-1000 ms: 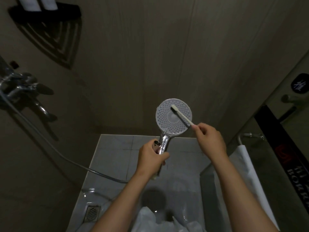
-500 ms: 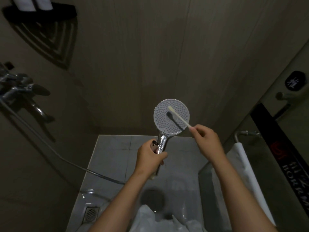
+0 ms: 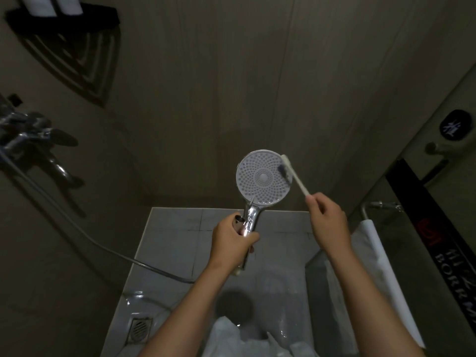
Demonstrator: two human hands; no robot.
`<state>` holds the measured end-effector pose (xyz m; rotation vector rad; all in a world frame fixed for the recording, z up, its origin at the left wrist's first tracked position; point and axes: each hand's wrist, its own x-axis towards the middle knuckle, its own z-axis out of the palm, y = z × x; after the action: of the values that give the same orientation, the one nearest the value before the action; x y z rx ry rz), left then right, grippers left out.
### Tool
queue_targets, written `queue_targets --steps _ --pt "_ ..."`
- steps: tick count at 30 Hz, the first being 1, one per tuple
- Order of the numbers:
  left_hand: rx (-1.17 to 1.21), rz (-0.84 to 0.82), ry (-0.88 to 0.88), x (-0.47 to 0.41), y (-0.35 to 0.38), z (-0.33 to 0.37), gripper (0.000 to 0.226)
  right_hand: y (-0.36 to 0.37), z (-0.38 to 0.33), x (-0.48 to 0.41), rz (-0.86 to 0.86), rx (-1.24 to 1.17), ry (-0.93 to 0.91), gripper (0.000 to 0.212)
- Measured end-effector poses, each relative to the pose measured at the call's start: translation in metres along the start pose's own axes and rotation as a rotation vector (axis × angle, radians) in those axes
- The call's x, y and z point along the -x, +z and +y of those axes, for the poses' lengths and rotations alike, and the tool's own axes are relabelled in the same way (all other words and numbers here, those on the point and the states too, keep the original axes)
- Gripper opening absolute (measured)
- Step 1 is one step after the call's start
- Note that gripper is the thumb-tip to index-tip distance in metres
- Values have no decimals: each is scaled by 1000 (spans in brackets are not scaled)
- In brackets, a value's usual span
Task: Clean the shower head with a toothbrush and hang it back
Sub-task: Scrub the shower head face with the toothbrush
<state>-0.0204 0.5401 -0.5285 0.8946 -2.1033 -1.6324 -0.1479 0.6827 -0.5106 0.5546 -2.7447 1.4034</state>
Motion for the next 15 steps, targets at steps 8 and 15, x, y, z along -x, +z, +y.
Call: queue_targets --steps 8,15 --pt "-1 -4 12 3 3 -3 26 11 -12 14 -228 157 -20 32" --pt "27 3 4 8 7 -12 34 9 -17 10 -9 315 73 32"
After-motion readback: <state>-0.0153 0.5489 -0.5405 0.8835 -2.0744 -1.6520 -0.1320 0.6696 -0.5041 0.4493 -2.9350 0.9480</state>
